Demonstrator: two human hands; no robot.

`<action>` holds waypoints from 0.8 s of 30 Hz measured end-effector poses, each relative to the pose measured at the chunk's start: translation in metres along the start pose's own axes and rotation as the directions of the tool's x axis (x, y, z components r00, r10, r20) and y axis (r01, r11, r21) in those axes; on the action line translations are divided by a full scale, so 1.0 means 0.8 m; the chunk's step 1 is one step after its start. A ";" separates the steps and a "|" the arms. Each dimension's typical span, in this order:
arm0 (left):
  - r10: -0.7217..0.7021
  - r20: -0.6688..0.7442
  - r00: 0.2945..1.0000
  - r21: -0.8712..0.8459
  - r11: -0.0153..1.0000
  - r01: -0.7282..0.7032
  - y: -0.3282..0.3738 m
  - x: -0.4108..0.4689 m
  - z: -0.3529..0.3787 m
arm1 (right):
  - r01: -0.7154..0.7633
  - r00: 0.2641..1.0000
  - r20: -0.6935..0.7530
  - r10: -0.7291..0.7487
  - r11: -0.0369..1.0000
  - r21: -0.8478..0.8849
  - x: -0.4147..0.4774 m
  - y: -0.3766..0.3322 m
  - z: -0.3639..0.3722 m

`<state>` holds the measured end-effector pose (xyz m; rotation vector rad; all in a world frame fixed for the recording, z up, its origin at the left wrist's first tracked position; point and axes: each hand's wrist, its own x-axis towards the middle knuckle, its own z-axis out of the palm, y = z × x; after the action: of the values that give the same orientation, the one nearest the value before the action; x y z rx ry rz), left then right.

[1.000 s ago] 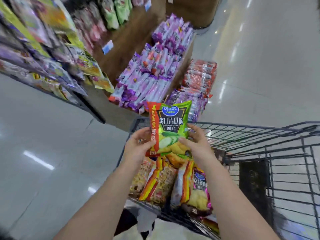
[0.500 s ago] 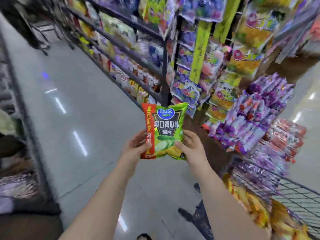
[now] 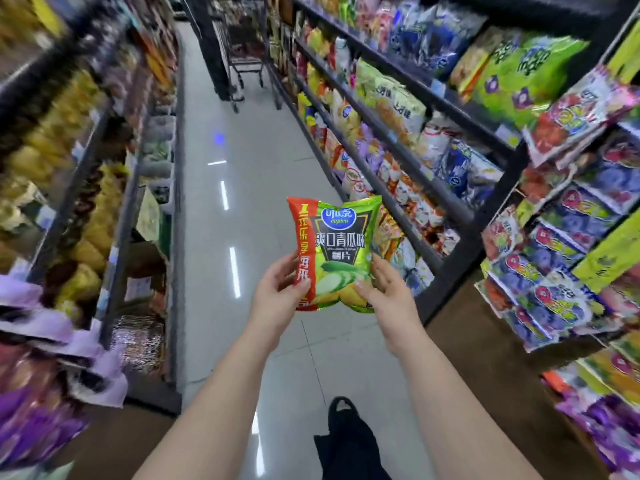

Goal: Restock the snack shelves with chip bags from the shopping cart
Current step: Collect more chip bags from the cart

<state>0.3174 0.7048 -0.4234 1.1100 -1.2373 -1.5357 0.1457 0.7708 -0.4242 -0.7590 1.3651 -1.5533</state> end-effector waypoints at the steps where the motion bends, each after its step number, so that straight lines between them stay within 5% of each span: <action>1: 0.022 -0.007 1.000 0.010 1.000 -0.022 0.007 0.026 0.000 | 0.017 1.000 0.008 -0.017 1.000 0.003 0.029 -0.005 0.006; 24: 0.286 -0.090 0.954 0.052 0.958 -0.282 0.263 0.698 -0.016 | 0.317 0.933 0.193 -0.304 0.948 -0.040 0.722 -0.221 0.208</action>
<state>0.2113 0.1337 -0.2871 0.9709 -1.3022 -1.2318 0.0207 0.1731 -0.2842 -1.1807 1.2094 -1.6333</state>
